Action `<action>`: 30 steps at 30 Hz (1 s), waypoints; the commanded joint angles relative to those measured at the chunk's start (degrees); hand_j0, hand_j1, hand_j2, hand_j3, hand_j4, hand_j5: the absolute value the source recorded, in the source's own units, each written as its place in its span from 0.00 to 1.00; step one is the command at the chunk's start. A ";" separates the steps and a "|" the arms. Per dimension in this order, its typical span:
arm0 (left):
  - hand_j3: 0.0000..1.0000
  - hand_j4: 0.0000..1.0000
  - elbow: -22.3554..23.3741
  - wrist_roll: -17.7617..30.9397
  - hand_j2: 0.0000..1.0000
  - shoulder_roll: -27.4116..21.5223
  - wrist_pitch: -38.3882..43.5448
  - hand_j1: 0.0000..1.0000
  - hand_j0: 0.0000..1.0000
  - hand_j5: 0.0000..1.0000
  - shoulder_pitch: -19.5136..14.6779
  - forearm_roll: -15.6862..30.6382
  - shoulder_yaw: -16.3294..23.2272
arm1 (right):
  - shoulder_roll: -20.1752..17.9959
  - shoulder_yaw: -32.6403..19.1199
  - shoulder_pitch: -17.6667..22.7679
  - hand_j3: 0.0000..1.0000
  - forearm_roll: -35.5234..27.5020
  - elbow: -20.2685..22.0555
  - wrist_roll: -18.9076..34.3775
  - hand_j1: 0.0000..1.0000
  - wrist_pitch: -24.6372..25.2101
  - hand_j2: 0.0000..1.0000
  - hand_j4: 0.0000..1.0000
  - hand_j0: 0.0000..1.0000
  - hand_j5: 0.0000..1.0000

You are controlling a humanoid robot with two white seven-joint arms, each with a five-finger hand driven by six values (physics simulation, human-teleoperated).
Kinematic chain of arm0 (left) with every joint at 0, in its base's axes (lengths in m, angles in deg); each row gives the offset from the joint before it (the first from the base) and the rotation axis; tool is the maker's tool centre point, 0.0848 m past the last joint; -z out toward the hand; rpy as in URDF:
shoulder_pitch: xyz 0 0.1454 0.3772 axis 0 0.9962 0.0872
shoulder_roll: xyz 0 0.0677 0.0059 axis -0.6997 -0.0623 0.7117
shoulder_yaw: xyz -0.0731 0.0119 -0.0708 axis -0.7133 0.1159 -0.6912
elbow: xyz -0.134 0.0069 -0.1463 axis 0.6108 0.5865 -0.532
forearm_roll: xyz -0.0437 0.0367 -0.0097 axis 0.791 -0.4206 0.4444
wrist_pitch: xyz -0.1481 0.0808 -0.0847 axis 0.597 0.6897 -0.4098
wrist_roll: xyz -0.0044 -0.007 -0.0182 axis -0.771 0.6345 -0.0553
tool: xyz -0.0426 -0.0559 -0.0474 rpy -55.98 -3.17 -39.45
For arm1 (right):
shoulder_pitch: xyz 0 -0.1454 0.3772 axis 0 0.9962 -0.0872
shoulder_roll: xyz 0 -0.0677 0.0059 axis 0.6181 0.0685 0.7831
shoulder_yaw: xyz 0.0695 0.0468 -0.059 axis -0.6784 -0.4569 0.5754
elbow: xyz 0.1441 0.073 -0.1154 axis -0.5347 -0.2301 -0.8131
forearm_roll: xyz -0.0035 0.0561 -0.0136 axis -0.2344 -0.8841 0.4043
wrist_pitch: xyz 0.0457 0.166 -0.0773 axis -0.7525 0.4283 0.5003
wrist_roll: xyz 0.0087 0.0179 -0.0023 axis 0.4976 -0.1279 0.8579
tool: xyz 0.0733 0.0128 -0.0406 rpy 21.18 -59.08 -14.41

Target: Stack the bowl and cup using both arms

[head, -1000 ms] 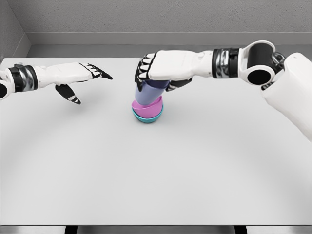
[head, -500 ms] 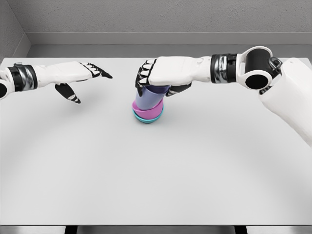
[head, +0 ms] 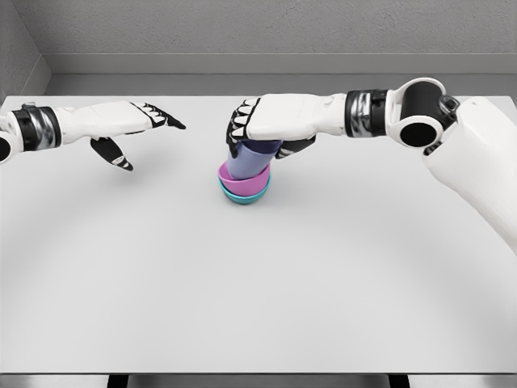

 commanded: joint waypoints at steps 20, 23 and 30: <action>1.00 1.00 0.00 -0.03 1.00 -0.08 0.13 1.00 1.00 1.00 0.09 0.35 -0.65 | 1.14 0.08 0.18 0.49 0.80 -1.91 -0.06 0.49 0.19 0.49 0.49 0.49 0.49; 1.00 1.00 0.00 -0.03 1.00 -0.08 0.13 1.00 1.00 1.00 0.09 0.35 -0.65 | 1.58 0.16 0.18 0.49 0.80 -1.91 -0.06 0.49 0.19 0.49 0.49 0.49 0.49; 1.00 1.00 0.00 -0.03 1.00 -0.08 0.13 1.00 1.00 1.00 0.09 0.35 -0.65 | 1.67 0.16 0.62 0.53 1.68 -2.43 -0.06 0.53 0.19 0.53 0.53 0.53 0.53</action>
